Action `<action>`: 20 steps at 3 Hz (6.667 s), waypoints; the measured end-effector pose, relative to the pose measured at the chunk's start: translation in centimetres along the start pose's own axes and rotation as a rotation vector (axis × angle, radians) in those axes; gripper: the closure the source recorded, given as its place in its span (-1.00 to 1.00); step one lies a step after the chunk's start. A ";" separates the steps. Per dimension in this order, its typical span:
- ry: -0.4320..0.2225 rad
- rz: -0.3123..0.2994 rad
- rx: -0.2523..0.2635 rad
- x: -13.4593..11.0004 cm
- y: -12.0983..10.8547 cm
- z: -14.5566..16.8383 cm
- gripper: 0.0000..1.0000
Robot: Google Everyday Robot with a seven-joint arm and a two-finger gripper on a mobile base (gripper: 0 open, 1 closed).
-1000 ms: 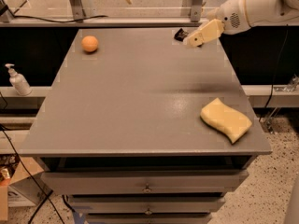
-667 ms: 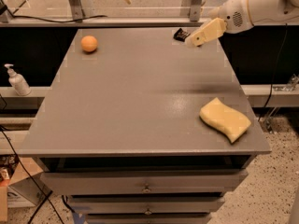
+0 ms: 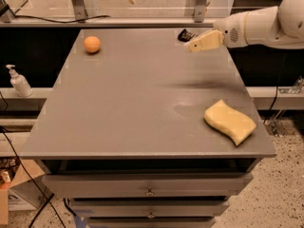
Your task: Move rxbar chocolate near orange
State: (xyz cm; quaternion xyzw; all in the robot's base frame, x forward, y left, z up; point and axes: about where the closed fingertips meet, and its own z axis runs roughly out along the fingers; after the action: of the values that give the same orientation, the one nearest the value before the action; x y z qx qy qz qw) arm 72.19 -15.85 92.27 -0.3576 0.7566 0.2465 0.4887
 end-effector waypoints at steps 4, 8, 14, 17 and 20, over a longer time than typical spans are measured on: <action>-0.119 0.145 0.138 1.6 -6.4 2.7 -1.00; -0.109 0.185 0.239 3.9 -12.2 8.4 -1.00; -0.088 0.183 0.193 4.2 -10.5 10.2 1.00; -0.173 0.009 0.025 -2.3 -1.1 8.1 1.00; -0.174 -0.103 -0.164 -4.0 6.7 12.2 1.00</action>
Offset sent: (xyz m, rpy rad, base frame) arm 0.0921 -0.0569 -0.0242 0.2157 -0.0419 -0.2848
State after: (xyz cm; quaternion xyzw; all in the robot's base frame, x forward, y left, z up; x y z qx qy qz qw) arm 74.88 -1.67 91.21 -0.4120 0.6693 0.3122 0.5337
